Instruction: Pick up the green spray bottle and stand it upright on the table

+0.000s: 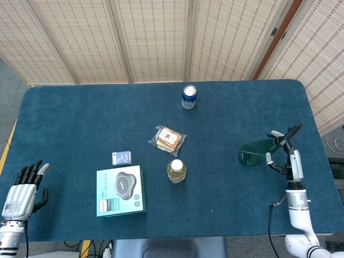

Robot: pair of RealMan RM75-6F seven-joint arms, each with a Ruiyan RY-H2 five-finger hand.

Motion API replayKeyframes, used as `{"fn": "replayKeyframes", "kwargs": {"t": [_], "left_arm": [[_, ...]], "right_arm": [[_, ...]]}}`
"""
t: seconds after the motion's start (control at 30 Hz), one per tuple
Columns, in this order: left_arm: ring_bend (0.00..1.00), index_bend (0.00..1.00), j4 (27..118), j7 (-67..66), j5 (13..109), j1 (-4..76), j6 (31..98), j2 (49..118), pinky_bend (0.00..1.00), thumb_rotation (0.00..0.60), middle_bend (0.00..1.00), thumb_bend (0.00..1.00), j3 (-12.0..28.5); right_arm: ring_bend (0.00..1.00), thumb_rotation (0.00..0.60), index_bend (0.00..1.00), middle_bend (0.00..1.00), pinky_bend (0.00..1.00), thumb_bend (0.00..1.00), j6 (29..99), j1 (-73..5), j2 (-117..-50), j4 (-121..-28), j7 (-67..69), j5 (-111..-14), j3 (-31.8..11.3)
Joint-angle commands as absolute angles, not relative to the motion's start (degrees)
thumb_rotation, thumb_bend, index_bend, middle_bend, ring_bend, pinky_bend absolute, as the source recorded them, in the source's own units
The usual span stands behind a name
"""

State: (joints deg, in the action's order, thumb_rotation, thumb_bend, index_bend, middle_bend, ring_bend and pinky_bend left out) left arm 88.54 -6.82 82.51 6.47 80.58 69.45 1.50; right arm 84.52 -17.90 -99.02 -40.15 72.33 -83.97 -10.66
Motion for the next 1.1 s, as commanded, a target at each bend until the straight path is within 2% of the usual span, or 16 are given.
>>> {"fn": "replayKeyframes", "kwargs": {"t": [0.03, 1.1], "left_arm": [[0.00, 0.05, 88.65, -6.93, 82.53, 6.48, 80.62, 69.49, 0.00, 0.600, 0.00, 0.59, 1.51], [0.00, 0.05, 88.55, -6.96, 82.72, 6.13, 80.95, 69.58, 0.00, 0.600, 0.00, 0.59, 1.16]], "right_arm": [[0.19, 0.600, 0.24, 0.31, 0.32, 0.33, 84.58, -17.80, -99.01, -40.08, 72.39, -83.97, -10.64], [0.18, 0.600, 0.21, 0.29, 0.30, 0.23, 84.83, -17.72, -98.55, -41.58, 70.46, -84.10, -10.52]]}}
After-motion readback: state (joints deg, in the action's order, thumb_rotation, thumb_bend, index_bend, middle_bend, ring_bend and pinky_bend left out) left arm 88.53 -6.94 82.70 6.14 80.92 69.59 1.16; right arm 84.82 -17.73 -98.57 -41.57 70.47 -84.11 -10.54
